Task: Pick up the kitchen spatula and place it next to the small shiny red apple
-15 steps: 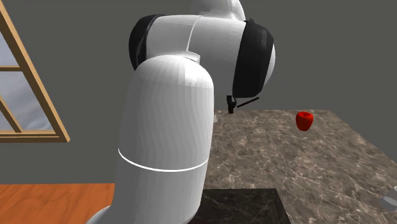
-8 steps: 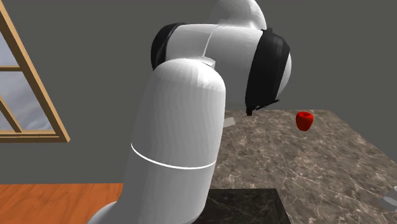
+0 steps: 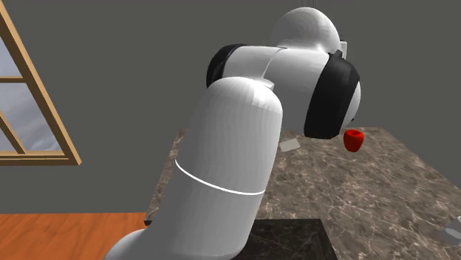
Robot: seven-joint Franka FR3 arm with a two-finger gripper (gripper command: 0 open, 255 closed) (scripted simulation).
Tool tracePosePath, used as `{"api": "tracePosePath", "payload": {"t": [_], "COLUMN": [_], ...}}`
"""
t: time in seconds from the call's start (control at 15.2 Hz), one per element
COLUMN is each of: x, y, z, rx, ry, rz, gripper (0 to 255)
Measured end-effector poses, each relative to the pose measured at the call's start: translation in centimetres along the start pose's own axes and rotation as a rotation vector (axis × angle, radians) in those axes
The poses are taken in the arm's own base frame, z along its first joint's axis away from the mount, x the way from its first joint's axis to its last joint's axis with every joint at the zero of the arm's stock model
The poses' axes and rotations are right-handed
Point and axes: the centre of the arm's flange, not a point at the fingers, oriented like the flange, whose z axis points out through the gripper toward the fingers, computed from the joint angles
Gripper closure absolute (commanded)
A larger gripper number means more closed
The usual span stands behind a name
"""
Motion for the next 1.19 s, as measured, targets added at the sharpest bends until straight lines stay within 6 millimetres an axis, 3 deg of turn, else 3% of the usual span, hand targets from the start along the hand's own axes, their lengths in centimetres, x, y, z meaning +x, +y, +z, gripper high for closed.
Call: {"api": "tracePosePath", "payload": {"t": [0.33,1.19], "x": [6.1,6.4], "y": [1.2,1.3], "z": [0.7,7.1], "rx": [0.0,0.0], "ry": [0.0,0.0], "rz": [0.0,-0.002], "gripper": [255,255]}}
